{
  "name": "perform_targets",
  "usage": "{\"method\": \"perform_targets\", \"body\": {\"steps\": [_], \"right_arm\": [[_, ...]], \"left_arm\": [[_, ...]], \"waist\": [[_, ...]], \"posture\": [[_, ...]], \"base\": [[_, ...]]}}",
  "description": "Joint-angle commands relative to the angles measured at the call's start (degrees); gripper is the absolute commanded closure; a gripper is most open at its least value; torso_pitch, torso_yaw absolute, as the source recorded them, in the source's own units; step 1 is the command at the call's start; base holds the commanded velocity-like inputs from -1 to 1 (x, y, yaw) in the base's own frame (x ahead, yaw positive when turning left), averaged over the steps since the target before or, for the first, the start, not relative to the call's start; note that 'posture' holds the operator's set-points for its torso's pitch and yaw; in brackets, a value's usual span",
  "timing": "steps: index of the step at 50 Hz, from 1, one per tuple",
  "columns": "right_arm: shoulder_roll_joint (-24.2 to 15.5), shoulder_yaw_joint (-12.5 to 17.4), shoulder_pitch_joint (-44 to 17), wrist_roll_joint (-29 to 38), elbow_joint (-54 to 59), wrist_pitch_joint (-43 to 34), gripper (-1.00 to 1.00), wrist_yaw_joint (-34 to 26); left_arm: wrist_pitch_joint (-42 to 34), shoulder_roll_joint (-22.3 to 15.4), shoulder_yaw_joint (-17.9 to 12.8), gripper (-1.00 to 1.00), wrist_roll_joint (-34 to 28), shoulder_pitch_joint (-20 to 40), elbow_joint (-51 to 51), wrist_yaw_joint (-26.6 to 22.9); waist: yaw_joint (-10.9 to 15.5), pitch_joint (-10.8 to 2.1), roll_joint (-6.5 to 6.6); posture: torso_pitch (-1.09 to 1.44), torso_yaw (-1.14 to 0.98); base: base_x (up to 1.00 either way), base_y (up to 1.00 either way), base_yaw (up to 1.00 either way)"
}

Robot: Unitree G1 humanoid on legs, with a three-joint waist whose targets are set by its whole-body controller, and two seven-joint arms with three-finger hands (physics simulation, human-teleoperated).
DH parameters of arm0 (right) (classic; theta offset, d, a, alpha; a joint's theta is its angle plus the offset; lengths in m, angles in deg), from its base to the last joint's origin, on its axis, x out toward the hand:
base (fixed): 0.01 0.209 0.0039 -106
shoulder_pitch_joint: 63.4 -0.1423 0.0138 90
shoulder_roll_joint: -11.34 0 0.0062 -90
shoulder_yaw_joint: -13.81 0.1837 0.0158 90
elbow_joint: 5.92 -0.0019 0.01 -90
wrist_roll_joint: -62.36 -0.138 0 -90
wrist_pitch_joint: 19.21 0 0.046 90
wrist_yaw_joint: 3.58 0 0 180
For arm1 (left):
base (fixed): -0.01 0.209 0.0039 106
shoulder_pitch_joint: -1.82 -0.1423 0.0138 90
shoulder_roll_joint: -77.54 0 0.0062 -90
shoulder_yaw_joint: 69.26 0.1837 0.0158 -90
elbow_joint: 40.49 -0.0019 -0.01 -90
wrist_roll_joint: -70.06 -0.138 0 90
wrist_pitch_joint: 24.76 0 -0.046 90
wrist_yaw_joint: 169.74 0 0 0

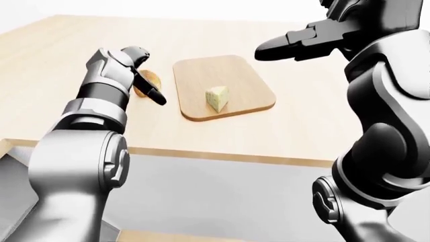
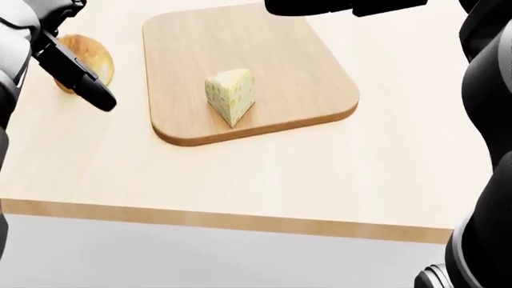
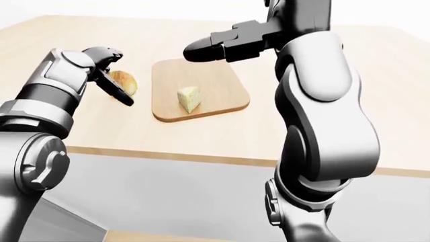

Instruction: Place the bread and cheese on the cutting board.

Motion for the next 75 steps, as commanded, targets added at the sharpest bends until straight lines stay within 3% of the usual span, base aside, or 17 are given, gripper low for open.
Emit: {"method": "perform_targets", "body": {"steps": [1, 21, 28, 43, 44, 45, 65, 66, 75], "right_arm": [[-0.4, 0.4, -1.6, 0.3, -0.7, 1.5, -1.0, 0.3], [-0.5, 0.3, -1.9, 0.3, -0.8, 1.1, -1.0, 0.2], [-0.4, 0.1, -1.7, 0.4, -0.8, 1.3, -1.0, 0.2], [-0.2, 0.1, -1.5, 0.7, -1.0, 1.3, -1.0, 0.0], [-0.2, 0.2, -1.6, 0.7, -1.0, 1.3, -1.0, -0.1], [-0.2, 0.3, -1.7, 0.7, -1.0, 1.2, -1.0, -0.1], [0.0, -0.1, -1.6, 0.9, -1.0, 1.2, -1.0, -0.1], [-0.1, 0.2, -1.8, 0.8, -1.0, 1.1, -1.0, -0.2], [-0.2, 0.2, -2.0, 0.7, -1.4, 0.5, -1.0, -0.1]], "left_arm": [[1.0, -0.7, 0.0, -1.0, -0.4, 2.5, 2.5, 1.1], [2.6, -0.1, 0.7, -0.99, -2.8, 0.5, 2.1, 4.5], [2.6, 0.0, 0.3, -0.74, -3.2, 0.2, 2.1, 5.6], [3.3, 0.2, 0.2, -0.74, -3.5, -0.4, 2.1, 6.0], [3.3, 0.2, 0.3, -0.64, -3.6, -0.4, 2.1, 5.9], [3.3, 0.2, 0.3, -0.24, -3.7, -0.4, 2.1, 6.0], [3.9, 0.7, 0.4, -0.33, -4.6, -1.8, 2.0, 6.8], [2.6, 1.7, -0.4, 0.4, -4.0, -2.4, 1.9, 11.1], [3.1, 2.2, 0.4, 0.54, -4.6, -3.6, 1.6, 14.8]], "waist": [[0.0, -1.86, 0.22], [0.0, -1.93, 0.27], [0.0, -2.0, 0.27], [0.0, -2.05, 0.37], [0.0, -2.05, 0.38], [0.0, -2.05, 0.38], [0.0, -2.16, 0.66], [0.0, -2.16, 0.67], [-0.1, -2.35, 0.8]], "posture": [[0.0, 0.0], [0.0, 0.0], [0.0, 0.0], [0.0, 0.0], [0.0, 0.0], [0.0, 0.0], [0.0, 0.0], [0.0, 0.0], [0.0, 0.0]], "base": [[0.0, 0.0, 0.0], [0.0, 0.0, 0.0], [0.0, 0.0, 0.0], [0.0, 0.0, 0.0], [0.0, 0.0, 0.0], [0.0, 0.0, 0.0], [0.0, 0.0, 0.0], [0.0, 0.0, 0.0], [0.0, 0.0, 0.0]]}}
